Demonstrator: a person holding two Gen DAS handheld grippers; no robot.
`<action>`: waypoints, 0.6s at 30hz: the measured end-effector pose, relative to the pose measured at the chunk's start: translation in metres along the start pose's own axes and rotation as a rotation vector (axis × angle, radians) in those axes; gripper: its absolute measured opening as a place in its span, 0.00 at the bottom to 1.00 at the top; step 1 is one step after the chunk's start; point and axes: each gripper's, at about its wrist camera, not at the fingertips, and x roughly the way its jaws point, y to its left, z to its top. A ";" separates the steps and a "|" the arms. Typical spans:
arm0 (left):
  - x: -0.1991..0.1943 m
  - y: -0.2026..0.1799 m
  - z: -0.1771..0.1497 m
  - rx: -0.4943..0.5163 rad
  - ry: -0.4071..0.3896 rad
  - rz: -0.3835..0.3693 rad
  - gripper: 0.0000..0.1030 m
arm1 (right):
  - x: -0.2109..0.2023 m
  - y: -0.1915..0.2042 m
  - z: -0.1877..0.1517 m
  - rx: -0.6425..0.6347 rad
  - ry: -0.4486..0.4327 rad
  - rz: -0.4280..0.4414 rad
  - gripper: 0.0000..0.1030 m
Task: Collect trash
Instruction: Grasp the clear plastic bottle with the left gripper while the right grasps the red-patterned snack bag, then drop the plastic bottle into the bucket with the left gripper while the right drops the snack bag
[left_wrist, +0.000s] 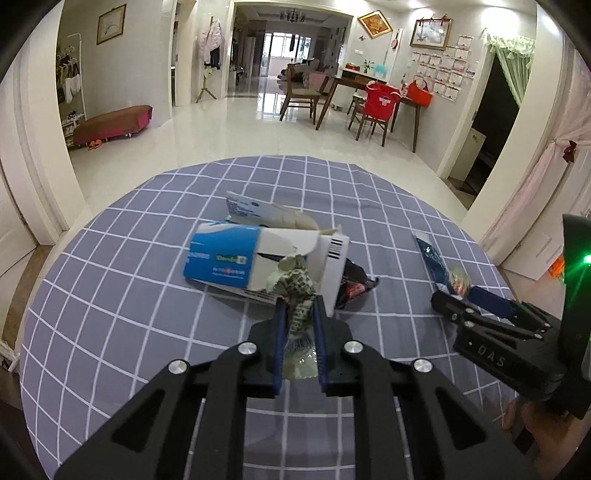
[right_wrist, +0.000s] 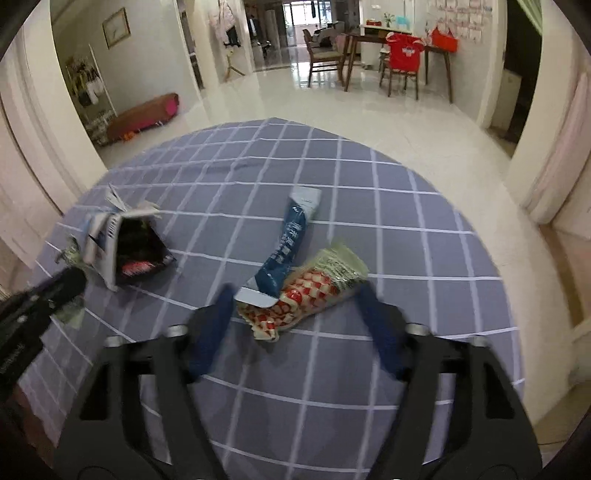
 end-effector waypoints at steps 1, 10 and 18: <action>-0.001 -0.002 -0.001 0.001 0.001 -0.005 0.13 | -0.002 -0.002 -0.002 0.004 0.000 -0.002 0.29; -0.029 -0.024 -0.018 0.025 -0.003 -0.040 0.13 | -0.036 -0.019 -0.037 0.063 -0.002 0.073 0.26; -0.069 -0.067 -0.042 0.077 -0.023 -0.098 0.13 | -0.106 -0.047 -0.081 0.164 -0.073 0.195 0.26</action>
